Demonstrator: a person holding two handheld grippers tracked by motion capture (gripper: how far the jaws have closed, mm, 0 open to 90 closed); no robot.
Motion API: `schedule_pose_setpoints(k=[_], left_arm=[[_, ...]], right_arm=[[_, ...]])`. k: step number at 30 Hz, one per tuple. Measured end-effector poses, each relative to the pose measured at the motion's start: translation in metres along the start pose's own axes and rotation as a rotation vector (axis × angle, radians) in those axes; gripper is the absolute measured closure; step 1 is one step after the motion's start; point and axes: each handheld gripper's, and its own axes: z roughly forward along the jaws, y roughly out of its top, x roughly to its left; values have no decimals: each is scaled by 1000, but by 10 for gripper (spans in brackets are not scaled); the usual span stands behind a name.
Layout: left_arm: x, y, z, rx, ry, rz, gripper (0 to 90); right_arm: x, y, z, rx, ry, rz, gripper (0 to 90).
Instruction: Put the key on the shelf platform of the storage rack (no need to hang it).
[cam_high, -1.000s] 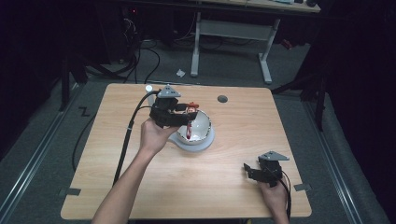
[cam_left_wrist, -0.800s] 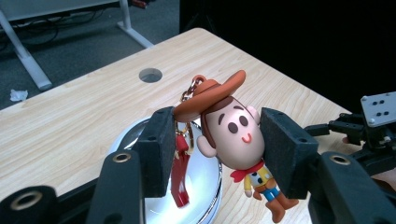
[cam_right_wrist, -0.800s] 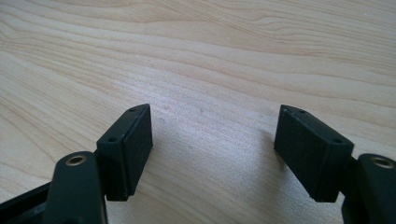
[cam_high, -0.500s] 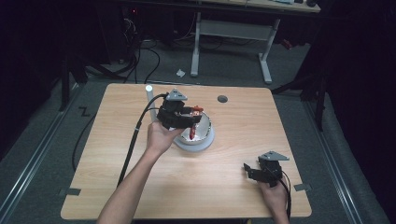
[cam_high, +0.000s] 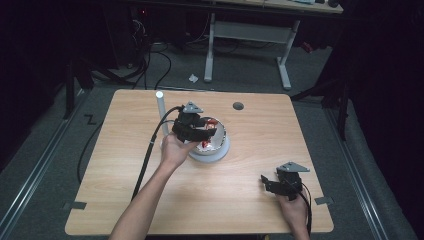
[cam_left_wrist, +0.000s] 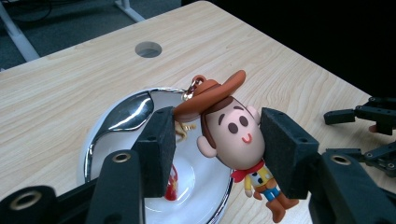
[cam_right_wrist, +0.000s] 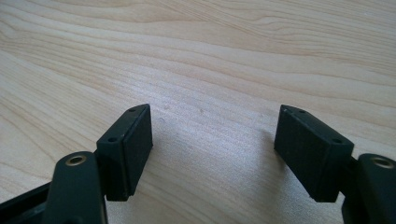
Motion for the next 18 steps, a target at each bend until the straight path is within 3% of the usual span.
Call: schedule_pose_setpoints(k=[13,18], left_arm=[[3,-12,19,50,37,13,474],[4,-18,28,54,38,-5,473]], right_arm=[[0,0,0,0,0,-1,282],[0,0,0,0,0,-1,282]])
